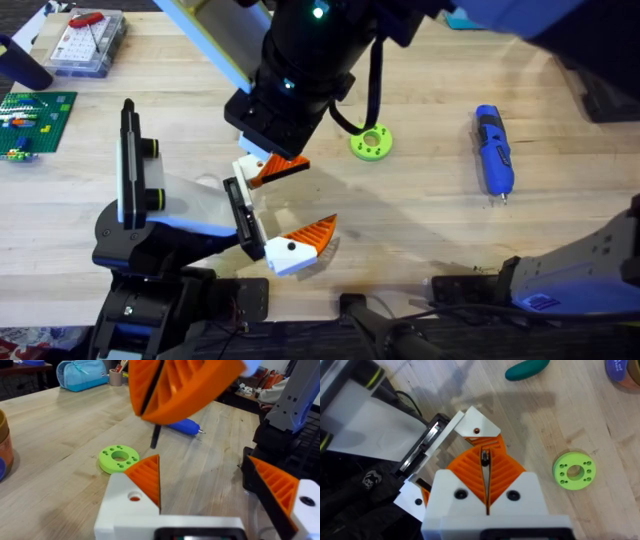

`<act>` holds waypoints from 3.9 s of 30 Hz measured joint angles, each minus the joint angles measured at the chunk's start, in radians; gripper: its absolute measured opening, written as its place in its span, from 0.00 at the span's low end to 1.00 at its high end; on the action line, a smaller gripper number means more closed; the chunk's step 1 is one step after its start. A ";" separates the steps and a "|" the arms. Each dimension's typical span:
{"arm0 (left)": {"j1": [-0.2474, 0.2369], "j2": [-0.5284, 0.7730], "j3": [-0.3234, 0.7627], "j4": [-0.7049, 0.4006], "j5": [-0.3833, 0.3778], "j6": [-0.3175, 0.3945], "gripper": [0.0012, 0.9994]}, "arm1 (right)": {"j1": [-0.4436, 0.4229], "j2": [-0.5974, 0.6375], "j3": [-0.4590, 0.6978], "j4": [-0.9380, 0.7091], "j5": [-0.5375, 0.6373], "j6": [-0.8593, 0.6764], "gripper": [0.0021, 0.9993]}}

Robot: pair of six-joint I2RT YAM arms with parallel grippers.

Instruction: Pick up the gripper from the table and insert it into the empty holder that is missing its gripper. Then pick up a screw, insert it into the mounting hole, and use the screwdriver to tighten it. Finally, clean up the table by picking up the vegetable and placing it into the bucket.

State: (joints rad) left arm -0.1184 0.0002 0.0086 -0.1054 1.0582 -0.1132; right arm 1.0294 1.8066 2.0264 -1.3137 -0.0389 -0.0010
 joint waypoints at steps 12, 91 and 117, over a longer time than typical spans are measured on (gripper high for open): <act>0.000 0.000 0.000 0.003 0.000 -0.001 0.99 | 0.000 0.000 0.000 0.013 0.000 0.000 0.00; 0.000 0.000 0.000 0.003 0.000 -0.001 0.99 | 0.037 0.105 0.020 0.025 0.000 -0.031 0.00; 0.000 0.000 0.000 0.003 0.000 -0.001 0.99 | 0.037 0.130 0.020 0.025 0.000 -0.031 0.00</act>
State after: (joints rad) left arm -0.1184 0.0002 0.0086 -0.1024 1.0584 -0.1143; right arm 1.0664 1.9362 2.0468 -1.2884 -0.0391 -0.0315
